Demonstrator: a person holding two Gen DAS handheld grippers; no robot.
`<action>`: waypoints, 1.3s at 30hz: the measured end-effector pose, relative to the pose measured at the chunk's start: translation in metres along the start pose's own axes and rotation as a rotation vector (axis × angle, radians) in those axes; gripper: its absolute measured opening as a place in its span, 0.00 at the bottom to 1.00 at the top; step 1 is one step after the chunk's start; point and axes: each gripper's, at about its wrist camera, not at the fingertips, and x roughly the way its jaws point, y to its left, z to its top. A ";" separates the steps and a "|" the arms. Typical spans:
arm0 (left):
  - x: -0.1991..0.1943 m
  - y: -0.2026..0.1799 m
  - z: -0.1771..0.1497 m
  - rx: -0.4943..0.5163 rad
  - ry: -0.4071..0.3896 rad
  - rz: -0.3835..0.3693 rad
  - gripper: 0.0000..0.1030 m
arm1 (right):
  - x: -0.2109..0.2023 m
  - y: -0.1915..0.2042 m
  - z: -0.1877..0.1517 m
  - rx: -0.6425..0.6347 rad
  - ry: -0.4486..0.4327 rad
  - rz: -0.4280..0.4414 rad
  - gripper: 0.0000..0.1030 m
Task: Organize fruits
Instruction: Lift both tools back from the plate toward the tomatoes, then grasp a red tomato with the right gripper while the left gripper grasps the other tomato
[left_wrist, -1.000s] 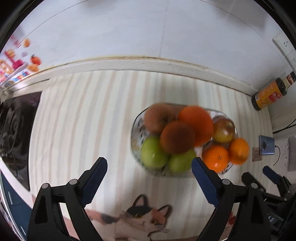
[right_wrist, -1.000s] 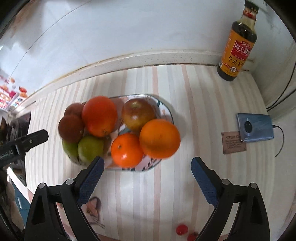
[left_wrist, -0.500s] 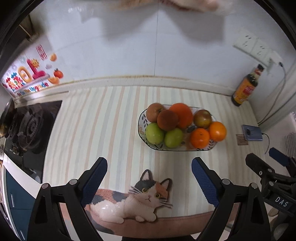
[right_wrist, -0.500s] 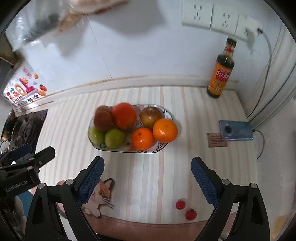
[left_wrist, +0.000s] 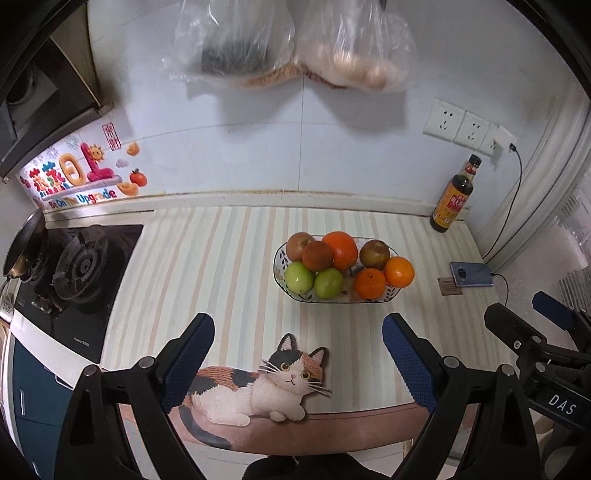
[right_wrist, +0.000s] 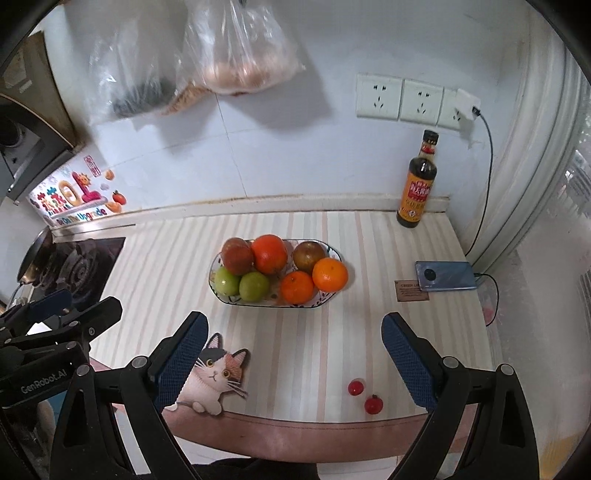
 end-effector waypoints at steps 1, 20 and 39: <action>-0.005 0.000 -0.001 0.004 -0.009 0.004 0.91 | -0.005 0.001 -0.001 0.001 -0.007 0.001 0.94; -0.034 0.012 -0.008 0.010 -0.057 0.000 0.91 | -0.033 0.010 -0.012 0.058 -0.035 0.043 0.95; 0.149 -0.100 -0.030 0.184 0.337 0.030 1.00 | 0.169 -0.155 -0.104 0.328 0.375 0.092 0.56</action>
